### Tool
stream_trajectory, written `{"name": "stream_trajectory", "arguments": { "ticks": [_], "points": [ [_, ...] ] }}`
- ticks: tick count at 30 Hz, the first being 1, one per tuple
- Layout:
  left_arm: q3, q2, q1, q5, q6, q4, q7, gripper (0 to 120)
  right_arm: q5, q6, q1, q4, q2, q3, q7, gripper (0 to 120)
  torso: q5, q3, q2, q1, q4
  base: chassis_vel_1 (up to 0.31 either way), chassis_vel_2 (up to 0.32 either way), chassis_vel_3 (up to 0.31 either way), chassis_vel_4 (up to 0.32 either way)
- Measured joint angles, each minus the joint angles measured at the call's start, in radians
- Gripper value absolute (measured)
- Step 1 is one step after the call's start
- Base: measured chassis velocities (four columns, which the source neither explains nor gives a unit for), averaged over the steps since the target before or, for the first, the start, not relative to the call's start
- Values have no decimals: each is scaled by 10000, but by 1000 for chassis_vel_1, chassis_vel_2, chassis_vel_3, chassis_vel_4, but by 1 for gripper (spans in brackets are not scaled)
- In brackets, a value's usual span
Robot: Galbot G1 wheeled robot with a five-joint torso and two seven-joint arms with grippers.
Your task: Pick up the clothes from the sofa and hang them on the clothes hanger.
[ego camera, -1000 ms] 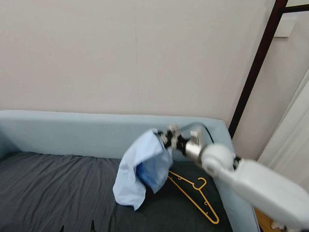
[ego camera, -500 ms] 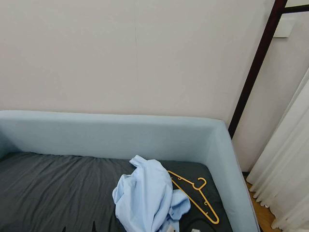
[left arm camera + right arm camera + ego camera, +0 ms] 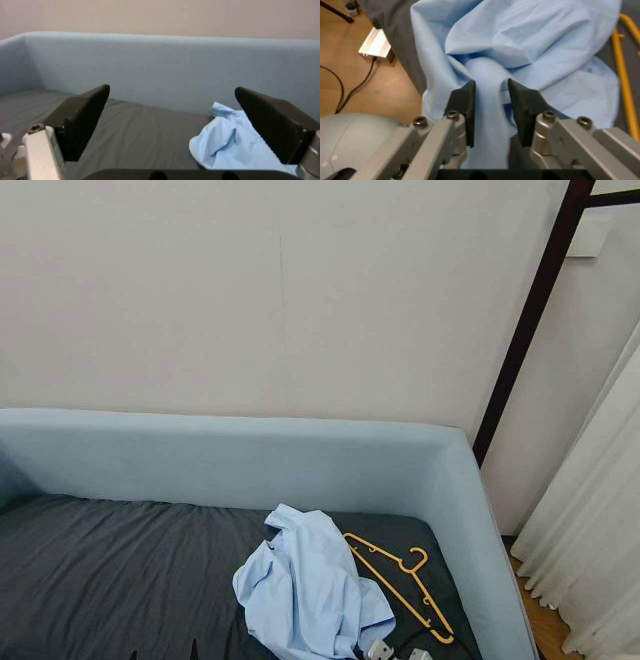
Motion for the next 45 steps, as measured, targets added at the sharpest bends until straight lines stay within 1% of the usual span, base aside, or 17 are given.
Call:
{"name": "stream_trajectory", "arguments": {
  "ticks": [4,7,9,10,14,18,20,21,25,26,29,32,33,34,38,40,45],
  "points": [
    [-22,27,-86,-85,-2,51,-19,100,738,-606,172,788,-541,624,160,50,-1,0,0,0,-1,0,0,0,0],
    [-21,34,-118,-93,-7,75,-26,100,1157,-726,470,931,-530,753,353,56,-2,0,0,0,-2,0,0,0,0],
    [-20,35,-144,-120,-33,104,-32,100,1726,-767,1280,755,-68,821,709,68,1,0,0,0,-1,0,0,0,0],
    [-20,35,-144,-120,-33,104,-32,100,1726,-767,1280,755,-68,821,709,68,1,0,0,0,-1,0,0,0,0],
    [-65,55,-124,-190,-38,107,-38,100,2064,-783,3021,-418,937,144,1016,82,-4,0,1,1,2,0,0,0,0],
    [-173,126,-46,-290,-92,71,-10,100,2117,-719,4751,-2544,2588,-1091,1096,98,-5,3,-2,3,2,0,0,0,0],
    [-177,130,-39,-294,-95,63,2,100,2112,-713,4899,-2770,2784,-1204,1097,98,-1,3,-2,3,1,0,0,0,0],
    [-188,146,-15,-304,-101,46,34,100,2045,-655,5461,-3703,3558,-1589,1088,100,-1,3,-2,3,3,0,0,0,0],
    [-174,144,3,-304,-103,77,54,100,1500,-346,6615,-6217,5340,-2307,807,100,-6,2,-2,3,1,0,0,0,0],
    [-174,144,3,-304,-103,77,54,100,1500,-346,6615,-6217,5340,-2307,807,100,-6,2,-2,3,1,0,0,0,0],
    [-174,85,1,-271,-122,155,59,100,1067,19,7201,-8348,6753,-2705,534,100,-4,1,-2,3,4,0,0,0,0],
    [-189,58,45,-248,-142,159,60,100,912,193,7319,-9301,7322,-2792,433,100,-7,1,-3,3,1,0,0,0,0],
    [-236,28,90,-220,-171,158,61,100,778,431,7358,-10443,8039,-2776,356,100,-5,1,-2,3,0,0,0,0,0],
    [-236,28,90,-220,-171,158,61,100,778,431,7358,-10443,8039,-2776,356,100,-5,1,-2,3,0,0,0,0,0],
    [-341,-20,192,-204,-243,164,57,100,-16,1098,7251,-12242,9081,-2164,49,100,-2,0,-2,2,4,0,0,0,0],
    [-358,-38,192,-203,-255,197,54,100,-133,1174,7189,-12483,9201,-2002,-41,97,-3,1,-2,2,1,0,0,0,0],
    [-325,-131,94,-168,-269,300,47,100,-591,1244,6838,-12994,9349,-1825,-132,79,-2,0,-1,2,-2,0,0,0,0]
  ]
}}
